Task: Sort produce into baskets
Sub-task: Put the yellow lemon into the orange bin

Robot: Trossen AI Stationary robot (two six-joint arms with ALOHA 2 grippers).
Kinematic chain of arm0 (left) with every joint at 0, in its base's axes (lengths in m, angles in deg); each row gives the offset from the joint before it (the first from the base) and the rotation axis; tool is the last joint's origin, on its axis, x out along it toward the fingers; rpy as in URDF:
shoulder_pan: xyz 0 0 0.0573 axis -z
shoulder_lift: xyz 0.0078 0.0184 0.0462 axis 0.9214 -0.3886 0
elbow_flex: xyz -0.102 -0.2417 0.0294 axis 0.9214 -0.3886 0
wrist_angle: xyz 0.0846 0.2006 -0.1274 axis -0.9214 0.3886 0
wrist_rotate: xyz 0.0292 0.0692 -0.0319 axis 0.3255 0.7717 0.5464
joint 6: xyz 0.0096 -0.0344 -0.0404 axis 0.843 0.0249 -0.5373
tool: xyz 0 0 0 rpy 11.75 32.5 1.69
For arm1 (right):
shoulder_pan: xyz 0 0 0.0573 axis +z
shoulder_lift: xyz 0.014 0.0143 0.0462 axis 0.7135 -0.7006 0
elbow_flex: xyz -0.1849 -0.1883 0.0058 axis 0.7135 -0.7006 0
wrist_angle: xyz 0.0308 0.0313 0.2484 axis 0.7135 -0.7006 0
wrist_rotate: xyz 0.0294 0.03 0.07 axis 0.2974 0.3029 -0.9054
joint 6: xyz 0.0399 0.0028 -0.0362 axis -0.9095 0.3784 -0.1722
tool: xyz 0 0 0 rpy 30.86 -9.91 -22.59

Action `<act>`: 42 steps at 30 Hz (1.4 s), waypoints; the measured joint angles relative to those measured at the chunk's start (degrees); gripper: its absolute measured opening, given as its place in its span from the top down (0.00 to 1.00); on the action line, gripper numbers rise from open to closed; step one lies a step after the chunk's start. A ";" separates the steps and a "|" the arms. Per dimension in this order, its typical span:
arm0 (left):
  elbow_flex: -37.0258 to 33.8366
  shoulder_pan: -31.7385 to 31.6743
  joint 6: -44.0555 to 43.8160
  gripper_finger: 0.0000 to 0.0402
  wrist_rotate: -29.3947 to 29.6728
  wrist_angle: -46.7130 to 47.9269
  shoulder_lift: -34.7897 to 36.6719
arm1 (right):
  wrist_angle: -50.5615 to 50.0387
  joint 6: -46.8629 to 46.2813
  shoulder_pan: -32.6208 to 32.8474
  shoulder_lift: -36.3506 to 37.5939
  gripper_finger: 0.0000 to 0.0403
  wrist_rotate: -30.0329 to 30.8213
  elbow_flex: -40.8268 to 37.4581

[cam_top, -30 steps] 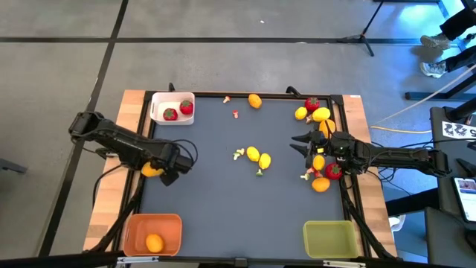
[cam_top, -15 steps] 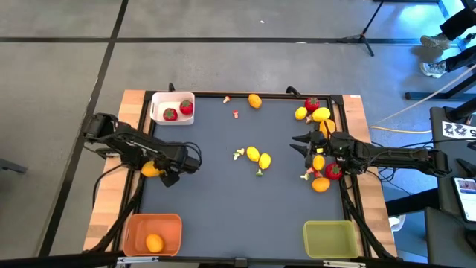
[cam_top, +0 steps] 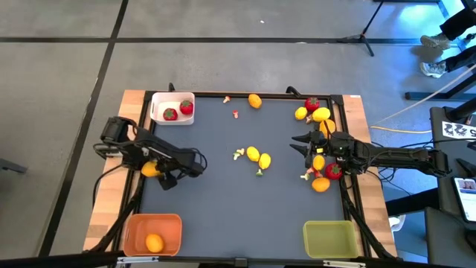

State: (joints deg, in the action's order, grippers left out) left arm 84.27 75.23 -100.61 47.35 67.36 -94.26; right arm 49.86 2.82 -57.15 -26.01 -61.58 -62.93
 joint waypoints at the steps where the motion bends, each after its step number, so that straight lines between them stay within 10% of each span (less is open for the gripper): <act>1: 0.01 0.00 0.37 0.12 0.00 0.00 -0.55 | 0.00 0.00 0.01 0.00 0.62 0.00 0.00; 10: 0.09 0.00 2.18 0.32 0.07 -0.06 -2.03 | 0.01 0.00 0.01 0.00 0.62 0.02 0.00; 26: 12.99 4.58 -2.86 0.30 -0.23 9.90 4.76 | -0.04 -0.02 0.01 0.00 0.62 0.00 0.00; 42: 27.76 16.37 -23.11 0.30 -17.39 6.15 11.26 | -0.48 -0.02 0.01 0.00 0.62 0.00 0.00</act>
State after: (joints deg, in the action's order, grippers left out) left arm 112.03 91.60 -123.72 29.96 73.51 -83.01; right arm 49.38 2.80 -57.14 -26.01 -61.58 -62.93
